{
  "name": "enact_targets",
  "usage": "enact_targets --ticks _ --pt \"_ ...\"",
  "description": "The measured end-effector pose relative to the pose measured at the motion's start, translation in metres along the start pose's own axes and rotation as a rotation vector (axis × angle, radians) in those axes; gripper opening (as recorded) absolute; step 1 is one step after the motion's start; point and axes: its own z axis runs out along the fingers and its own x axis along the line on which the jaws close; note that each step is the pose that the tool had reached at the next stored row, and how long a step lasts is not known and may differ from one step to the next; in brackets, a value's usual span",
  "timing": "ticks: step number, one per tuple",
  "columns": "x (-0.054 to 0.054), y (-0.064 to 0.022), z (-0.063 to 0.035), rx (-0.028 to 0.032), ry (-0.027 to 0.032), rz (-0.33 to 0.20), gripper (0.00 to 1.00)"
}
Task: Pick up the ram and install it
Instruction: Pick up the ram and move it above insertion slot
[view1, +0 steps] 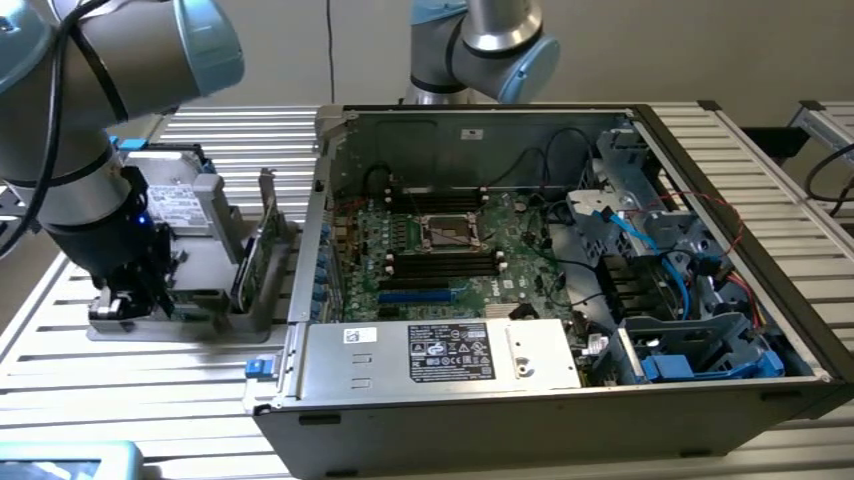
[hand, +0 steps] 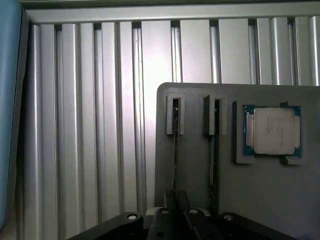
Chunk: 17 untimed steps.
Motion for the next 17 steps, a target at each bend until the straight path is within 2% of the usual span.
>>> enact_targets --ticks 12,17 --pt "0.000 0.0022 -0.0546 0.0000 0.0011 0.000 0.14" --pt "0.000 0.0029 -0.0770 0.0002 0.0044 0.001 0.14"
